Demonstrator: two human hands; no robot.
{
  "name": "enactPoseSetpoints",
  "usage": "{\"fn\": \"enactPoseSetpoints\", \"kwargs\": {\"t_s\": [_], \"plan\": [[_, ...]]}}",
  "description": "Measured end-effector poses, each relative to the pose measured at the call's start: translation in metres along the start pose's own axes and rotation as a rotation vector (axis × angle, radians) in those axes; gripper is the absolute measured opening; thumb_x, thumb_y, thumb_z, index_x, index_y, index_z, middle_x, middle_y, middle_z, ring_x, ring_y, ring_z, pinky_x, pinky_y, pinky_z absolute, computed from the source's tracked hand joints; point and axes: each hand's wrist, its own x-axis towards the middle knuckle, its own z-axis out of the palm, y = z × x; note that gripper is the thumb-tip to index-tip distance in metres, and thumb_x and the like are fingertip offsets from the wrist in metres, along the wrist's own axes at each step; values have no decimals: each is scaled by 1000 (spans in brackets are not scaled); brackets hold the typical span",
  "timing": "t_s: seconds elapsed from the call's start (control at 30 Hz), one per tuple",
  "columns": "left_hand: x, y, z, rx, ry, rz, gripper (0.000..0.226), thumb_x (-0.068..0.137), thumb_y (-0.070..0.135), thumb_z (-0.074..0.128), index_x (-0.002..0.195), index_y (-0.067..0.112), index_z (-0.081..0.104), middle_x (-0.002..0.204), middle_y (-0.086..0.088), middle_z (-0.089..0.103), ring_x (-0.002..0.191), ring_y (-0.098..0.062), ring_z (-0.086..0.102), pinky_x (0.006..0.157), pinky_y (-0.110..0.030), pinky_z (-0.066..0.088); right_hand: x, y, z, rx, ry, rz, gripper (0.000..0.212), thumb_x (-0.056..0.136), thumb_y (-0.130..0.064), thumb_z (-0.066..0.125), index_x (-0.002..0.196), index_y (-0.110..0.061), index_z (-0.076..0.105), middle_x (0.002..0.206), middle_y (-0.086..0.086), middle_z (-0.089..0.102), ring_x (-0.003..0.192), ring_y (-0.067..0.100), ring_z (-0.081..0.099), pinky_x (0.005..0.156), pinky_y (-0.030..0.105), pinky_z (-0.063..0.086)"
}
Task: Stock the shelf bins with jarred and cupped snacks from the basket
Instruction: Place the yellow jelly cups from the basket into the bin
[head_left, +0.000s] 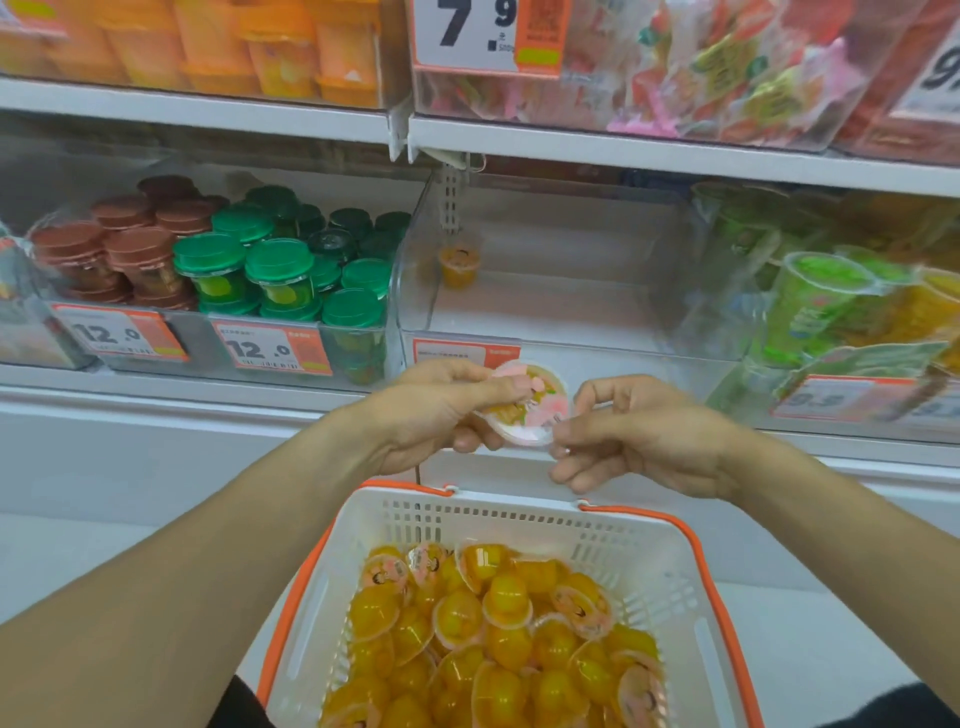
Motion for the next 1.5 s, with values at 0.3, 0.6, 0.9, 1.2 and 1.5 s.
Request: {"fn": "enactPoseSetpoints", "kwargs": {"t_s": [0.3, 0.6, 0.9, 1.2, 1.5], "plan": [[1, -1, 0, -35, 208, 144, 40, 84, 40, 71, 104, 6, 75, 62, 1, 63, 47, -7, 51, 41, -15, 33, 4, -10, 16, -64, 114, -170, 14, 88, -6, 69, 93, -2, 57, 79, 30, 70, 65, 34, 72, 61, 38, 63], [-2, 4, -13, -186, 420, -18, 41, 104, 30, 40, 101, 1, 69, 100, -13, 75, 69, -28, 74, 48, -28, 42, 59, -72, 18, -49, 346, -262, 8, 93, 1, 62, 86, 4, 64, 66, 14, 69, 60, 21, 69, 57, 26, 59], [11, -3, -22, -179, 494, -47, 41, 102, 34, 44, 100, 2, 70, 96, -9, 76, 73, -25, 76, 52, -28, 49, 192, -68, 10, -426, 282, 255, 31, 105, -12, 44, 79, -7, 60, 39, -6, 51, 50, 5, 36, 47, 17, 27], [19, -6, -29, -146, 510, -29, 43, 100, 32, 45, 92, 0, 73, 91, -9, 76, 71, -27, 75, 47, -25, 47, 235, -67, 17, -451, 448, 161, 16, 102, -16, 53, 94, -8, 65, 70, -1, 64, 46, 7, 41, 40, 19, 31], [19, -10, -33, -113, 470, -16, 42, 101, 35, 48, 90, 2, 71, 93, -11, 75, 70, -28, 75, 48, -27, 49, 223, -73, 15, -613, 487, 27, 24, 96, -22, 58, 83, -4, 68, 86, 10, 74, 63, 19, 59, 54, 29, 46]]}}
